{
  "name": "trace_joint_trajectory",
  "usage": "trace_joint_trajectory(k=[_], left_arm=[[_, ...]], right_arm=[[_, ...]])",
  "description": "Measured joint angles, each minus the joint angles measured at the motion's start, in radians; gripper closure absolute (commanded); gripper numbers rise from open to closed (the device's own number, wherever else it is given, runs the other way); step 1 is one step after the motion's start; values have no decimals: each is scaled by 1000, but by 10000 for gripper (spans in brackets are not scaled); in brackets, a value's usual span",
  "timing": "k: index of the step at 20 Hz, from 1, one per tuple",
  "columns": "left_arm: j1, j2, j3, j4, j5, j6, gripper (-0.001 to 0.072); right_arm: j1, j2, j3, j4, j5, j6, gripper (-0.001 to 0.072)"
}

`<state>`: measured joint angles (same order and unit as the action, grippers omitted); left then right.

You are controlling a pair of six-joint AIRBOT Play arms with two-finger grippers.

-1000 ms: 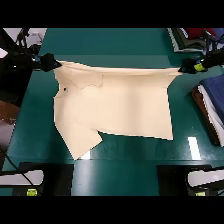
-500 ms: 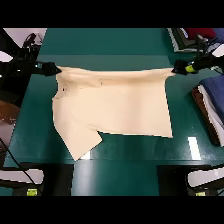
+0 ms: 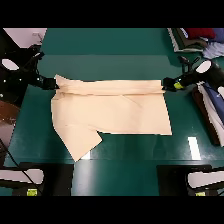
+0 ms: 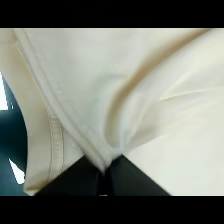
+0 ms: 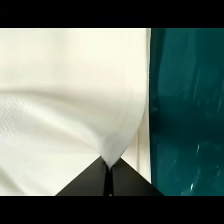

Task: Fold the shirts.

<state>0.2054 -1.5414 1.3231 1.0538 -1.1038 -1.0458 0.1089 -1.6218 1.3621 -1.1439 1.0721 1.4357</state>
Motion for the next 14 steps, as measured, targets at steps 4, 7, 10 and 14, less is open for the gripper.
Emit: trace_joint_trajectory(k=[4, 7, 10, 14], left_arm=[[0, 0, -10, 16, -32, -54, 149], [5, 14, -7, 48, -97, -121, 149], [26, 82, -66, 76, -162, -172, 150], [48, 272, -304, 88, -185, -224, 149]], right_arm=[[2, 2, 16, 34, 20, 2, 313], [-8, 6, 73, 45, 112, 3, 313], [-40, 49, 80, 47, 220, -12, 314], [-91, 177, -47, 51, 290, -35, 314]])
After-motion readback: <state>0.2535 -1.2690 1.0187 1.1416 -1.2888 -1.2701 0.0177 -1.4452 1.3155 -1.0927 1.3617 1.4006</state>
